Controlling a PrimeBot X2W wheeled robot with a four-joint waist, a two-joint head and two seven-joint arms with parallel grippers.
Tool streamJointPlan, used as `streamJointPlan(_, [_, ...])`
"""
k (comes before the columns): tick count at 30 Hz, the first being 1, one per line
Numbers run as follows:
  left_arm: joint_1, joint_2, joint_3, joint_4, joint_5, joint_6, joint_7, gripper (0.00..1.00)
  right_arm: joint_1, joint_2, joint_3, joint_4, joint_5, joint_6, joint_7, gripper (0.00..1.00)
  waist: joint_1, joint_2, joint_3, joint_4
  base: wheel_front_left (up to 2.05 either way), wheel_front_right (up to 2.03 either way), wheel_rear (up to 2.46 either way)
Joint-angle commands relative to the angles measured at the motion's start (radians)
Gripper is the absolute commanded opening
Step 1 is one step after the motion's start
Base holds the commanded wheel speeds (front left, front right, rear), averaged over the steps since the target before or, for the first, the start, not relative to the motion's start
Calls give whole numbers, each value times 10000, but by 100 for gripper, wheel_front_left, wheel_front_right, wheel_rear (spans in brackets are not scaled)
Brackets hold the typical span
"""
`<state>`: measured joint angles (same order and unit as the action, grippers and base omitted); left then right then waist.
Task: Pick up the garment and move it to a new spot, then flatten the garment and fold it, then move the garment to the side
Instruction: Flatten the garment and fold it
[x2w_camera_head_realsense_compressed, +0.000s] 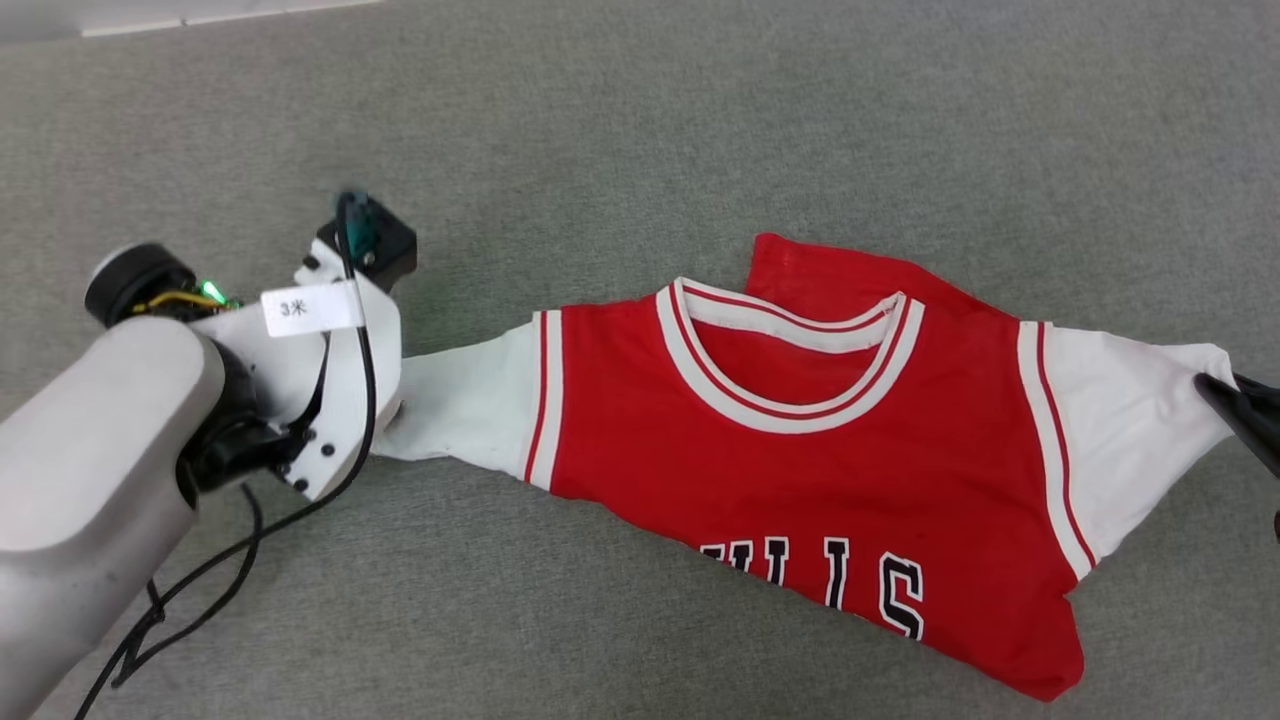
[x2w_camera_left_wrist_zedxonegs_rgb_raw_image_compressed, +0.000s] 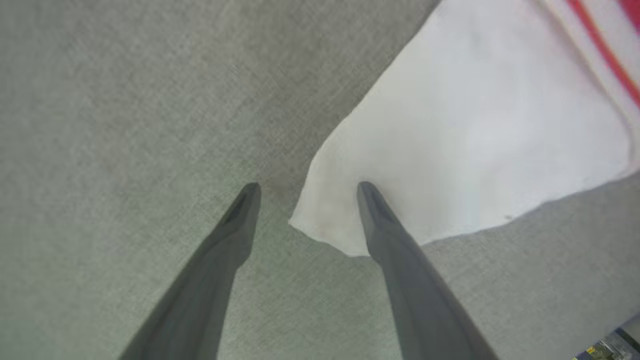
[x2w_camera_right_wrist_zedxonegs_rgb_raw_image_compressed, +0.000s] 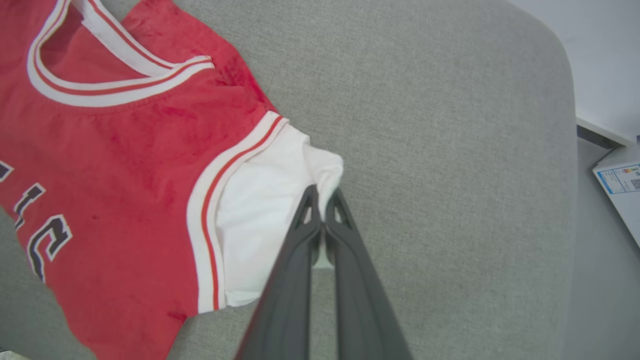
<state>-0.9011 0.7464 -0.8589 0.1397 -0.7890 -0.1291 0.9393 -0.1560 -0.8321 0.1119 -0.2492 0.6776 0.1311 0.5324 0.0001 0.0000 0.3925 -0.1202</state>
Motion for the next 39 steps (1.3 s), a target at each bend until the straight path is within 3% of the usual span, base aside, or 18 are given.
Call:
streamJointPlan(1, [-78, 125, -304, 141, -136, -2, 177, 100, -205, 76, 99, 52, -22, -7, -59, 0, -1, 0, 149, -113, 0, 0, 0])
streamJointPlan(6, [139, 256, -1247, 662, -508, -2, 195, 100, -479, 128, 408, 232, -31, -7, -185, 0, -1, 0, 310, -232, 0, 0, 0])
streamJointPlan(7, [176, 282, -1406, 735, -525, -2, 95, 21, -521, 133, 461, 269, -19, -7, -214, 0, -1, 0, 315, -236, 0, 0, 0])
streamJointPlan(8, [182, 280, -1556, 805, -562, -2, -2, 0, -560, 134, 492, 307, -27, -7, -244, 0, -1, 0, 292, -238, 0, 0, 0])
streamJointPlan(17, [-548, 370, -1197, 865, -514, -1, -2512, 0, -800, -214, 370, 669, 59, -7, -508, 0, -1, 0, -799, 233, 0, 0, 0])
streamJointPlan(24, [-500, 903, -375, 262, -521, 194, -4280, 0, -930, -623, -126, 564, 162, -7, -767, 0, -1, 0, -1718, 742, 0, 0, 0])
streamJointPlan(32, [-1194, 1267, 633, -968, -238, 873, -5342, 0, -2299, -1079, -382, 433, 245, -7, -1021, 0, -1, 0, -1920, 1204, 0, 0, 0])
streamJointPlan(39, [-2629, 923, 1092, -1046, 327, 1005, -5599, 0, -4655, -1149, 406, 927, 306, -8, -953, 0, -1, 0, -1493, 1470, 0, 0, 0])
